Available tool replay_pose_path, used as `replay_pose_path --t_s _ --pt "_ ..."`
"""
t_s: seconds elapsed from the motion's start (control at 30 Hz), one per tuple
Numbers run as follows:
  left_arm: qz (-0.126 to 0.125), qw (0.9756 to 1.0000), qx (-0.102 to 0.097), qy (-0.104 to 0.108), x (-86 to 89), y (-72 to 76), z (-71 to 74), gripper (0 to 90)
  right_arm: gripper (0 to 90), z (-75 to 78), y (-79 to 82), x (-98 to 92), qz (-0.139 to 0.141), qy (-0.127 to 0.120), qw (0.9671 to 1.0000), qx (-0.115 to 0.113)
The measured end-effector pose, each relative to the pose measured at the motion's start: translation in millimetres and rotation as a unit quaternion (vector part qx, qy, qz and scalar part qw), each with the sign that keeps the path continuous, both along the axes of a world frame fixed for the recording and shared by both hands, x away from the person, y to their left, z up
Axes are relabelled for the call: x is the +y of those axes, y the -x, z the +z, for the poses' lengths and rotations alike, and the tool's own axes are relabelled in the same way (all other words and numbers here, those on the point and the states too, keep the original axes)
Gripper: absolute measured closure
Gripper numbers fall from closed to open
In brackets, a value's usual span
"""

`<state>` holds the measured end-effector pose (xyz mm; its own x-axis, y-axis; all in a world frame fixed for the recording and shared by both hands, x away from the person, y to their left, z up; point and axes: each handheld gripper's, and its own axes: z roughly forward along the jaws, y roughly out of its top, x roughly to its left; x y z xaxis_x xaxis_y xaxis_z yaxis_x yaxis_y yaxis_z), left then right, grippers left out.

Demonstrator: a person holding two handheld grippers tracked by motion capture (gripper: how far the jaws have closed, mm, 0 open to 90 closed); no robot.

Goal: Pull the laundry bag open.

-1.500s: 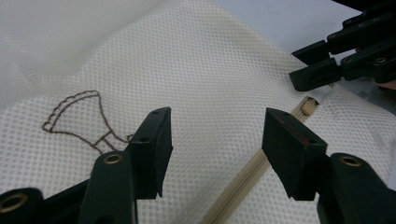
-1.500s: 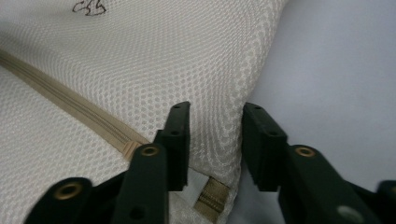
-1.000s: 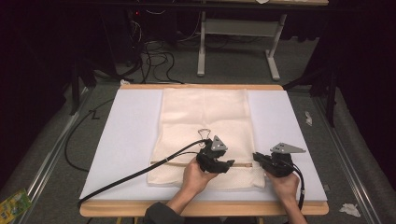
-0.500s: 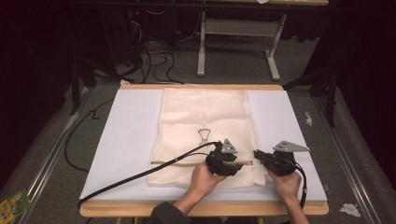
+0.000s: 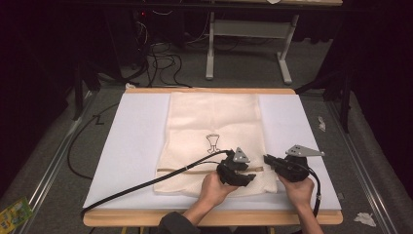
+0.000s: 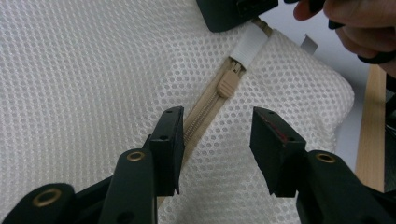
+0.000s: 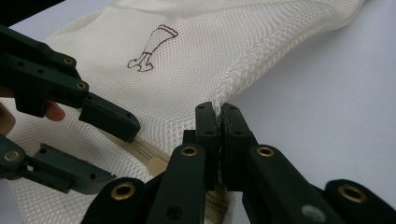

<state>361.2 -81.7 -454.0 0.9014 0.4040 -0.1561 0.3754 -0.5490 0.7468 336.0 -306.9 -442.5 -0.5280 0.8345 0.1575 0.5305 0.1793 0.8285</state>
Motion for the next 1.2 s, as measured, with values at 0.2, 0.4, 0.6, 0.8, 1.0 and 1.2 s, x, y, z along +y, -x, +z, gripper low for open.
replay_pose_path --t_s 0.2,0.4,0.6,0.8,1.0,1.2 --pt "0.002 1.0 0.006 0.007 -2.7 -0.6 -4.4 55.2 88.6 2.9 -0.2 3.8 0.005 0.002 1.0 -0.004" --pt "0.001 0.9998 0.009 0.02 -6.1 -1.6 -2.5 58.6 88.6 4.8 0.5 5.2 0.007 0.002 1.0 -0.005" --pt "-0.007 0.9993 0.018 0.032 -10.5 -4.5 -1.3 63.5 88.5 4.4 -0.1 4.8 0.011 0.0 0.9999 -0.006" --pt "-0.004 0.9989 0.028 0.036 -11.0 -8.4 -2.6 66.1 88.6 4.4 -0.3 5.6 0.01 0.0 0.9999 -0.005" --pt "-0.008 0.9985 0.028 0.047 -11.6 -5.6 -1.2 68.6 88.6 4.2 -0.6 5.3 0.01 0.0 0.9999 -0.006" --pt "-0.01 0.9983 0.028 0.05 -12.0 -4.4 -0.9 71.1 88.6 4.2 -0.5 5.9 0.009 0.001 0.9999 -0.004"
